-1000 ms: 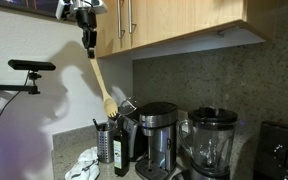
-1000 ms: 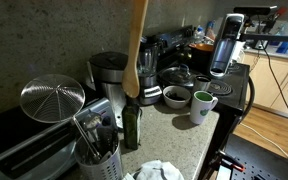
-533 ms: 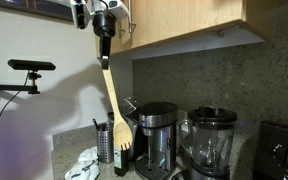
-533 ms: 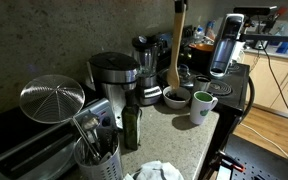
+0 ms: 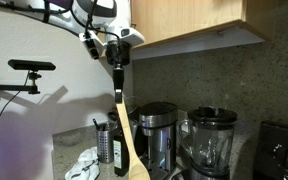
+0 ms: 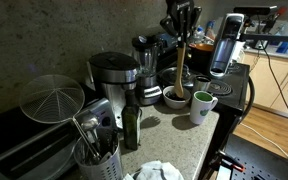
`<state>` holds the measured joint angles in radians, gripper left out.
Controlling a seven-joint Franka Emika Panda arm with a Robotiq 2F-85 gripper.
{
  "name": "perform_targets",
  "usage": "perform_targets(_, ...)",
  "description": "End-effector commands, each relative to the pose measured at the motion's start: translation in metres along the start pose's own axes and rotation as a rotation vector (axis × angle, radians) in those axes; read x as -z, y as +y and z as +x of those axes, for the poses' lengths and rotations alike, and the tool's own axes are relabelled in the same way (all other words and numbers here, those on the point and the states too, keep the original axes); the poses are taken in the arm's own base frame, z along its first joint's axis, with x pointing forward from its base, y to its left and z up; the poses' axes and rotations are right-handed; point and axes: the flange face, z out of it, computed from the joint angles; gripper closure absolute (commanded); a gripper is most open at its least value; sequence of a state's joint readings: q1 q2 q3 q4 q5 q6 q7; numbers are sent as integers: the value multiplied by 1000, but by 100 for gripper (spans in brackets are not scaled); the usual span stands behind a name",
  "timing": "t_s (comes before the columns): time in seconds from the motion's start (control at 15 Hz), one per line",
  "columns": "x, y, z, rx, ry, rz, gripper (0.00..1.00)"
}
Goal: Take the wooden spoon from the utensil holder and use it to stir the contents in the white bowl then put back the spoon in the utensil holder
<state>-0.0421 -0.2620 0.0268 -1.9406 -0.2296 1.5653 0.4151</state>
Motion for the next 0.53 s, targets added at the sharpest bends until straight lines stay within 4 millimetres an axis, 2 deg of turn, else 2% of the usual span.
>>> perform_targets(0.0, -22, 19, -4, -107, 62, -47, 97)
perform_targets(0.47, -53, 46, -1, -233, 74, -98, 97)
